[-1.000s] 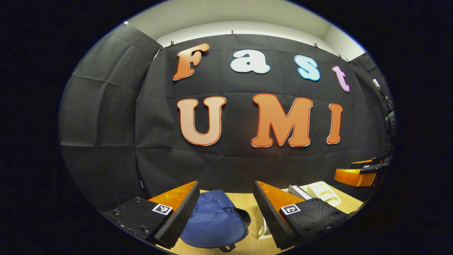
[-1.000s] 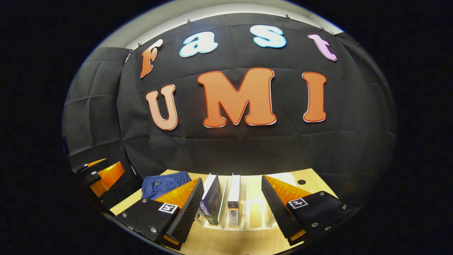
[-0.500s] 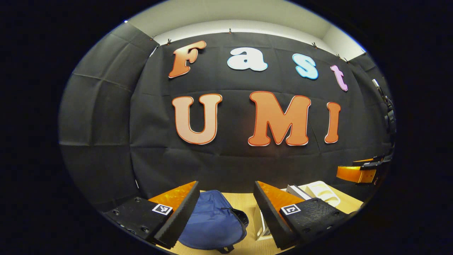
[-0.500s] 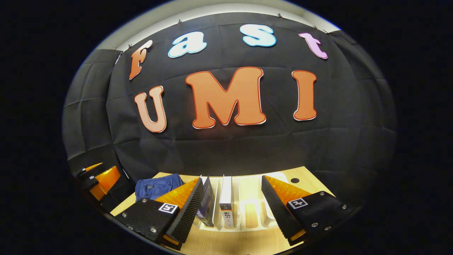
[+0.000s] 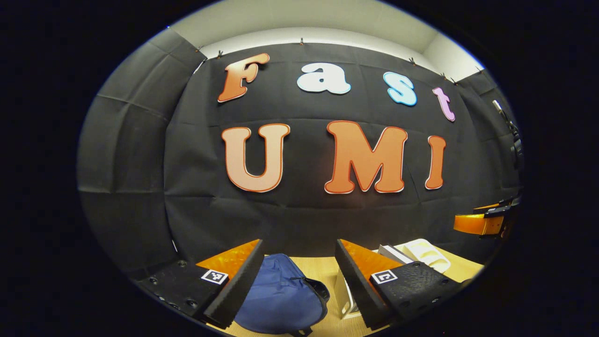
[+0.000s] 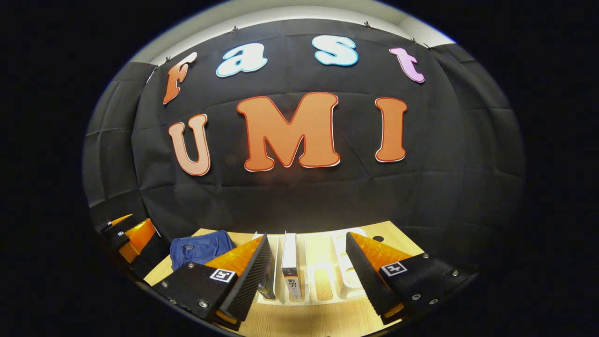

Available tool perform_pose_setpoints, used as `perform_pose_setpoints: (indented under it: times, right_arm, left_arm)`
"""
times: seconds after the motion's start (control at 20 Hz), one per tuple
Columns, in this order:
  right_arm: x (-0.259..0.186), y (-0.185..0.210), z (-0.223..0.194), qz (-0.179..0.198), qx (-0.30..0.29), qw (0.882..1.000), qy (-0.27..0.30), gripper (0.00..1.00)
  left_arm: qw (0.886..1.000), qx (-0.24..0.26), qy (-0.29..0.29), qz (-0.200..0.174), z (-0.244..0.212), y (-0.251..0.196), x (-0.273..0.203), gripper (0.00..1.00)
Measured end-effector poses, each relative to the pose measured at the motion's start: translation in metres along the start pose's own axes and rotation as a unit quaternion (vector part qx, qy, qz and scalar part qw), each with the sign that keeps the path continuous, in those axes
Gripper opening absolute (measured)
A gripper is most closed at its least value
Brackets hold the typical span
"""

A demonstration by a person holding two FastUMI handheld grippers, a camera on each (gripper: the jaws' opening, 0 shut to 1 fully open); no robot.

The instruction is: Open the schoolbag, grab two books from the bookshelf and put them into the schoolbag.

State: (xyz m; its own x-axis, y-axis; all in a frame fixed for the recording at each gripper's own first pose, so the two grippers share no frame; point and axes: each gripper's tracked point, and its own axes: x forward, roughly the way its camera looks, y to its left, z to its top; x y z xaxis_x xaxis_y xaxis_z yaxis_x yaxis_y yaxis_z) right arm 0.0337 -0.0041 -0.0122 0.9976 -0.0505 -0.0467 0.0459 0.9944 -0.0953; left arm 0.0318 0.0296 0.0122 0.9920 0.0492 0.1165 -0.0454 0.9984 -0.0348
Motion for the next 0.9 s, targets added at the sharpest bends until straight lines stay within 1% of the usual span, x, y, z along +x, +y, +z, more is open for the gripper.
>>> perform_pose_setpoints:
  times: [0.1,0.25,0.4,0.7,0.9]
  right_arm:
    - [-0.001,0.002,-0.001,0.002,-0.002,1.000,0.002,0.97]
    - [-0.003,0.008,-0.002,0.008,-0.010,1.000,0.001,0.97]
    - [-0.003,0.011,-0.001,0.013,-0.010,1.000,0.003,0.97]
    - [-0.003,-0.001,0.000,0.002,-0.008,1.000,0.002,0.97]
    - [-0.004,-0.006,-0.002,-0.004,-0.005,1.000,0.004,0.97]
  left_arm:
    - [1.000,-0.012,-0.003,0.003,-0.001,0.003,-0.002,0.95]
    - [1.000,-0.005,0.009,0.011,-0.005,0.011,-0.002,0.94]
    - [1.000,-0.015,0.021,0.010,-0.011,0.013,-0.003,0.95]
    - [1.000,0.015,0.018,0.011,-0.008,0.016,-0.006,0.95]
    - [1.000,0.012,0.020,0.012,-0.010,0.015,-0.006,0.95]
